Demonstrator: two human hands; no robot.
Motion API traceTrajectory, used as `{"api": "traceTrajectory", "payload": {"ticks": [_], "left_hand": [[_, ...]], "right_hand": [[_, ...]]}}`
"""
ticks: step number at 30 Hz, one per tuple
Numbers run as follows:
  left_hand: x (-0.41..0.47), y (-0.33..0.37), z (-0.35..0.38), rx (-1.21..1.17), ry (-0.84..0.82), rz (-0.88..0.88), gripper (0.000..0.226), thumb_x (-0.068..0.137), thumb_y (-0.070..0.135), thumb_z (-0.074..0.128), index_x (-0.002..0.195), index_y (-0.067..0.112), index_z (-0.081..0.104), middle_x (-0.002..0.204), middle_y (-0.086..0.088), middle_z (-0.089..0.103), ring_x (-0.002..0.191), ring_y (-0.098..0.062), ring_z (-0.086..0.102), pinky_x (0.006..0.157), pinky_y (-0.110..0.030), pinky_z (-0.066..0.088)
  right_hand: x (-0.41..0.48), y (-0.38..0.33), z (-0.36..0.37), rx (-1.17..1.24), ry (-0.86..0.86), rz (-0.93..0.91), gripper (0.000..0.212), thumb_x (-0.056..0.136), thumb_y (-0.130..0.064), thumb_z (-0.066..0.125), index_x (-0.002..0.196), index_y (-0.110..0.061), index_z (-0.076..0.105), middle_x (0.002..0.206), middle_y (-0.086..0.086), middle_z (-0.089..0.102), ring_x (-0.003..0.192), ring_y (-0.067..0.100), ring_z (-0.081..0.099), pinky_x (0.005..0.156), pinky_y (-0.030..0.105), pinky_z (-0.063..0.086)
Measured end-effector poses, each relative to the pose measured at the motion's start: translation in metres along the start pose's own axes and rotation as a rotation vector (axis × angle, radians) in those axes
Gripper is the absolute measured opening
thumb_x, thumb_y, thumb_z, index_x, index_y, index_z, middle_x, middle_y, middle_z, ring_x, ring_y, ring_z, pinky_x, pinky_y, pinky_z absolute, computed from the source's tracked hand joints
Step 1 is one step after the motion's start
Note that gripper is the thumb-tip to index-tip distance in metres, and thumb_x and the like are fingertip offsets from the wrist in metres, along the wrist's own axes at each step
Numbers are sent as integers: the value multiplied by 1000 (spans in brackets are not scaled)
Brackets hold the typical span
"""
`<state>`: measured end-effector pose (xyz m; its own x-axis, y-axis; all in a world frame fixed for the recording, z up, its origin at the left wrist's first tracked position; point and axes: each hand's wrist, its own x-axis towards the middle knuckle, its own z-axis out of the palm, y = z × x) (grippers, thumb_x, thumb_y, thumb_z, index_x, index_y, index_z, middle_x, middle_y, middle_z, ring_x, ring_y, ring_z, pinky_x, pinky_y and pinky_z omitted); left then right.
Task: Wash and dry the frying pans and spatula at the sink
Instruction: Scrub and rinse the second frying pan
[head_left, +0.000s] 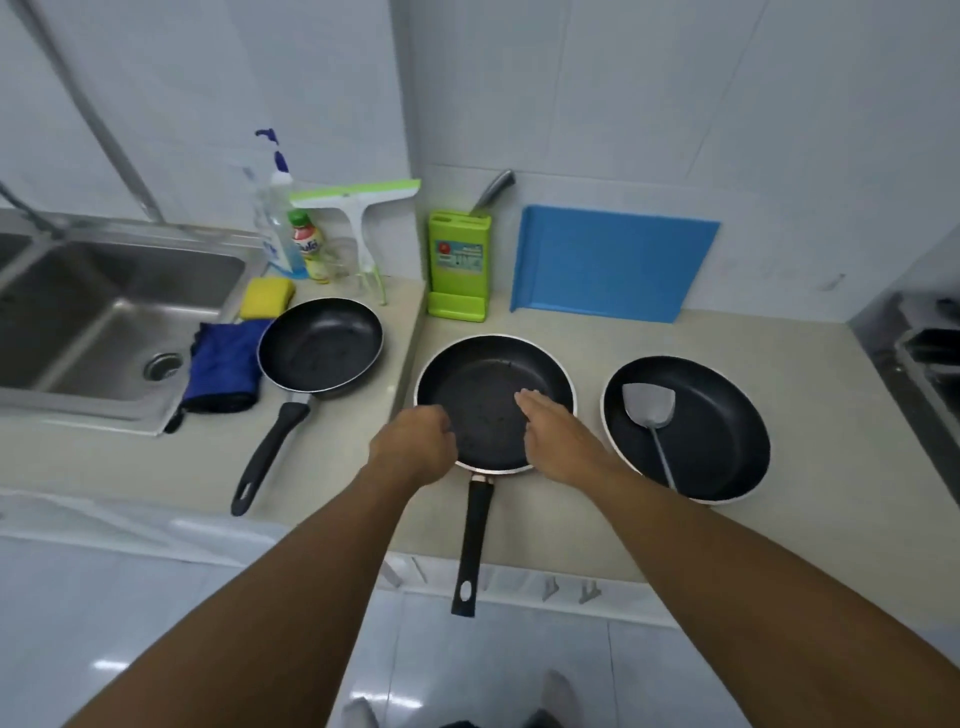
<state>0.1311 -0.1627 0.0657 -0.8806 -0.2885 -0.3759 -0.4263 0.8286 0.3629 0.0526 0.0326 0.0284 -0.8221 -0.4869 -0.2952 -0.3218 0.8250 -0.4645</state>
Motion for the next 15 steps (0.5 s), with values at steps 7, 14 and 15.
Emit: {"api": "traceTrajectory", "payload": {"ticks": [7,14,15], "left_hand": [[-3,-134,-65,-55,48,-7,42,100,32,51,141,25,56,146,-3,54,131,-27,53,105,-39,45],[4,-203,-103,-118,73,26,28,98,23,54,123,19,66,128,-6,65,113,-30,63,93,-39,54],[7,-205,-104,-137,69,33,29,99,23,55,125,18,65,130,-7,64,114,-30,63,95,-41,53]], "right_hand": [[42,-134,41,44,43,-31,52,97,-4,39,148,-7,44,159,10,40,148,26,34,121,40,30],[75,-212,76,118,137,31,34,91,-3,38,119,-8,55,129,11,58,116,35,56,96,42,49],[76,-215,79,133,157,64,39,91,-2,39,126,-6,56,133,11,58,122,34,55,100,41,48]]}}
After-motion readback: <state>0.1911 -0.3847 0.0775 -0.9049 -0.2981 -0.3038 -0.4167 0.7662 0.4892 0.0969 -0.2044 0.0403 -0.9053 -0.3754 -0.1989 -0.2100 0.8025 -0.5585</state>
